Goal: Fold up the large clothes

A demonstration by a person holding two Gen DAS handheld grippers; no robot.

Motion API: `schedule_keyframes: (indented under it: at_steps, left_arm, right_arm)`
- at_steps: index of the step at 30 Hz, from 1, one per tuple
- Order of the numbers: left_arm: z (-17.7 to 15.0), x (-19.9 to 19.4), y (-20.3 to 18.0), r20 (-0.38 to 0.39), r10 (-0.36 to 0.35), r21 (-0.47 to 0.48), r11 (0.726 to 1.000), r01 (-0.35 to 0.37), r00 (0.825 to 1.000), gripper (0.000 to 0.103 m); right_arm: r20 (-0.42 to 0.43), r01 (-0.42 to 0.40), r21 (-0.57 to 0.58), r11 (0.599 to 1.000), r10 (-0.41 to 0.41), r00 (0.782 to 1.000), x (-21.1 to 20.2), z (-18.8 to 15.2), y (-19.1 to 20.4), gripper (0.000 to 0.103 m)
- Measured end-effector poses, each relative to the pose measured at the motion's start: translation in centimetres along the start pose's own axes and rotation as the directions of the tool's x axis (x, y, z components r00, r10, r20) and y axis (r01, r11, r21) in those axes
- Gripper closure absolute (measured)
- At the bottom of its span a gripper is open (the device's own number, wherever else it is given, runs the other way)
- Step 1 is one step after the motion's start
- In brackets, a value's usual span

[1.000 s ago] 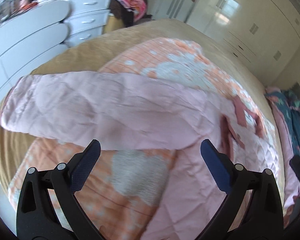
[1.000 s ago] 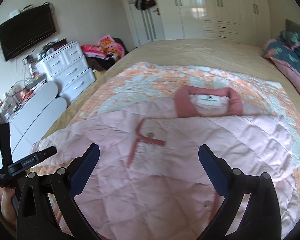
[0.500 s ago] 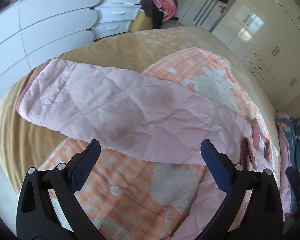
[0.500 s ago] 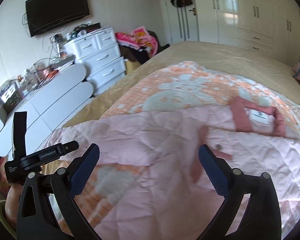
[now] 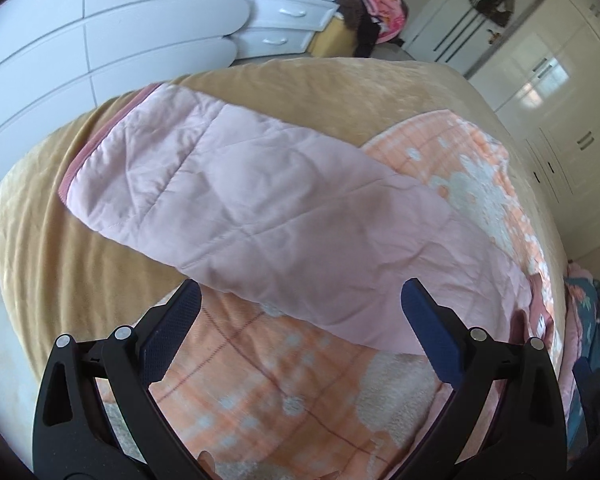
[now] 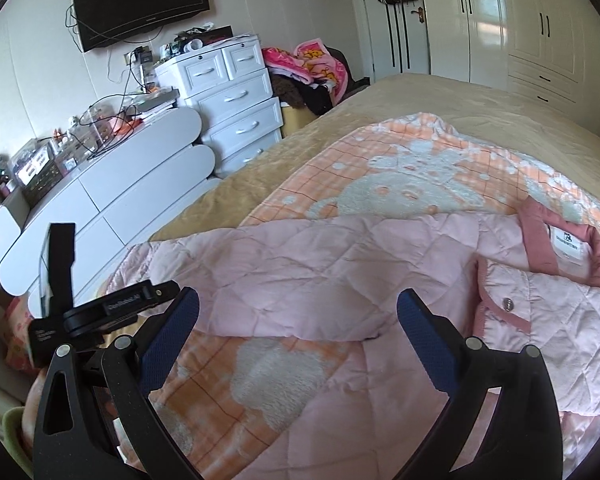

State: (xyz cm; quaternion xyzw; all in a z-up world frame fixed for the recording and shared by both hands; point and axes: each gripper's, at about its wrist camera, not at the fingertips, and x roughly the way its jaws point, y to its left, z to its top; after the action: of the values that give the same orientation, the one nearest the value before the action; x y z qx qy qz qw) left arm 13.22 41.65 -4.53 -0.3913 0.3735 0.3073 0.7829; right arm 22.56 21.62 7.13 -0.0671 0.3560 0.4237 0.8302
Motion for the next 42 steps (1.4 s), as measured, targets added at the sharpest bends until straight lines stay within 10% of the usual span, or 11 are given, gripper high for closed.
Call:
schedule_keyframes:
  at_steps: [21,23,26,33,42]
  left_arm:
    - [2.2,4.1,5.3,0.025,-0.056,-0.270,0.961,0.061,0.998,0.010]
    - [2.4,3.8,5.0,0.036,-0.054,-0.265,0.962,0.061,0.998,0.022]
    - [2.9,2.0,4.1,0.115,-0.059,-0.214,0.973,0.083,0.992,0.072]
    - [3.4,-5.5,-1.1,0.320,-0.160,-0.012,0.985,0.173,0.934,0.084]
    - [1.3,-11.3,-7.6,0.406,-0.329,0.138,0.944,0.298,0.853,0.089]
  right_arm:
    - [0.044,0.055,0.086,0.995,-0.059,0.997,-3.1,-1.4,-5.8,0.004]
    - [0.042,0.072,0.080,0.994,-0.076,0.996,-3.4,-1.5,-6.3,0.004]
    - [0.046,0.090,0.087,0.992,-0.095,0.994,-4.1,-1.9,-7.5,0.004]
    - [0.051,0.121,0.133,0.984,-0.128,0.990,-5.3,-3.4,-10.9,0.004]
    - [0.065,0.145,0.190,0.971,-0.160,0.985,-7.8,-5.1,-15.0,0.004]
